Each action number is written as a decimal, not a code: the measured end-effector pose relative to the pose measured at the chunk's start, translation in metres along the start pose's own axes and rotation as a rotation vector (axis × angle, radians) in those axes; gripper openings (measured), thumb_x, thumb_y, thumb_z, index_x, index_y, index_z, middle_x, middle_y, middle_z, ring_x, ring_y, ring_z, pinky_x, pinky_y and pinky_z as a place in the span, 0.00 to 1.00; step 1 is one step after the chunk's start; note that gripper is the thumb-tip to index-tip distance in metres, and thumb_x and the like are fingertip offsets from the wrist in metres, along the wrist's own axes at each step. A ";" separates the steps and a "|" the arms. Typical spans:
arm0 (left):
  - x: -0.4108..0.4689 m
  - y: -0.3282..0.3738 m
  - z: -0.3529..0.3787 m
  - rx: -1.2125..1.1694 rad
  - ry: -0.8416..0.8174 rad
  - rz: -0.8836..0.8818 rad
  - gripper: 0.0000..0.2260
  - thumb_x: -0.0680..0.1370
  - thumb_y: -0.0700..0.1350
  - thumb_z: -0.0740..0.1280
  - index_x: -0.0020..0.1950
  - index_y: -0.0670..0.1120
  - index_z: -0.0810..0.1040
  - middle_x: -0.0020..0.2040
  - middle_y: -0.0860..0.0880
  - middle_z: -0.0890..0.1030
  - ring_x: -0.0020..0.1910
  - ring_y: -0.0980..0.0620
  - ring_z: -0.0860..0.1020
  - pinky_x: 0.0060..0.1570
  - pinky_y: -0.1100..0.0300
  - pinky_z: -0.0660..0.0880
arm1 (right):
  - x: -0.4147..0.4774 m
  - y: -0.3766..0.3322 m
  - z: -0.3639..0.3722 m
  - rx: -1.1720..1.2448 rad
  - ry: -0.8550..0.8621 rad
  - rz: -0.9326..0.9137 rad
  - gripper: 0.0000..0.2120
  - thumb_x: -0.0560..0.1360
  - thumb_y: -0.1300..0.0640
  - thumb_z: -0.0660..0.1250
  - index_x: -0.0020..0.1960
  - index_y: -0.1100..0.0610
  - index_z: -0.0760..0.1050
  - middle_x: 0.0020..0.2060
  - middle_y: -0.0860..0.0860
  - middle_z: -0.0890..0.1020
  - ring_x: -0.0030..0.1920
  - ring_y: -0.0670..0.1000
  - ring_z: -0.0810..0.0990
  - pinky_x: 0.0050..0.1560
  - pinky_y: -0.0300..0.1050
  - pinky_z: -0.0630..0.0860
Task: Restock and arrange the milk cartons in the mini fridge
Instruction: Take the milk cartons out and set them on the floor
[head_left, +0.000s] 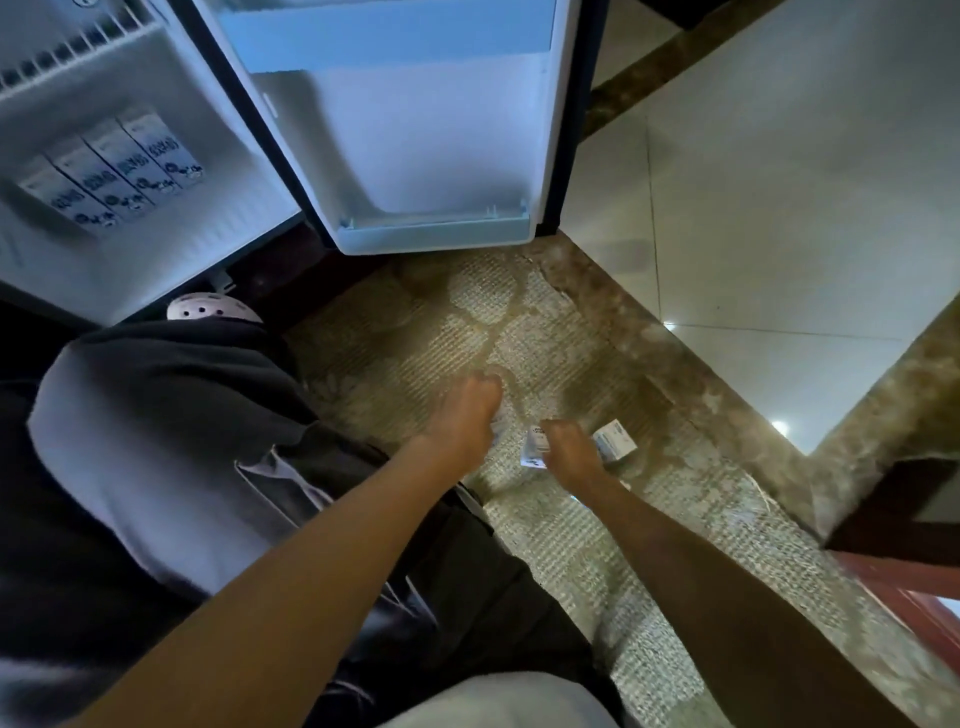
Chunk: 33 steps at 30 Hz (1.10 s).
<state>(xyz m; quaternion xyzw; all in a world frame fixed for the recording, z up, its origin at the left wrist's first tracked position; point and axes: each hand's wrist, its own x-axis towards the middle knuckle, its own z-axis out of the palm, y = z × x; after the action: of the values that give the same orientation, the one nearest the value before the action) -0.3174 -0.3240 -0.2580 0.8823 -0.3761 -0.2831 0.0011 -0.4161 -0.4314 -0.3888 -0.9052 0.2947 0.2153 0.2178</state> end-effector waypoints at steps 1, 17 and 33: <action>0.002 -0.001 0.003 -0.003 -0.020 -0.007 0.26 0.75 0.36 0.66 0.71 0.40 0.61 0.66 0.40 0.69 0.65 0.41 0.69 0.64 0.49 0.68 | 0.003 0.001 0.006 0.030 -0.013 0.014 0.16 0.76 0.66 0.58 0.62 0.63 0.71 0.59 0.62 0.77 0.60 0.60 0.76 0.58 0.49 0.72; 0.015 0.008 0.010 -0.247 0.022 -0.031 0.21 0.73 0.32 0.68 0.58 0.44 0.61 0.52 0.41 0.77 0.48 0.47 0.77 0.45 0.58 0.79 | -0.001 -0.007 -0.036 0.395 -0.053 -0.212 0.32 0.70 0.60 0.73 0.70 0.57 0.64 0.69 0.54 0.68 0.64 0.53 0.70 0.66 0.50 0.70; 0.044 0.005 -0.002 -0.160 0.075 0.050 0.13 0.76 0.35 0.63 0.61 0.39 0.71 0.64 0.41 0.67 0.60 0.45 0.70 0.60 0.53 0.74 | 0.038 0.008 -0.036 0.556 0.081 0.055 0.18 0.70 0.64 0.72 0.56 0.65 0.70 0.53 0.61 0.80 0.52 0.56 0.81 0.41 0.38 0.74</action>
<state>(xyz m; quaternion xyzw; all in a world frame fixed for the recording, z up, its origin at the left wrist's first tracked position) -0.2953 -0.3572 -0.2771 0.8796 -0.3739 -0.2789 0.0928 -0.3841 -0.4729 -0.3808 -0.8103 0.3752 0.0959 0.4399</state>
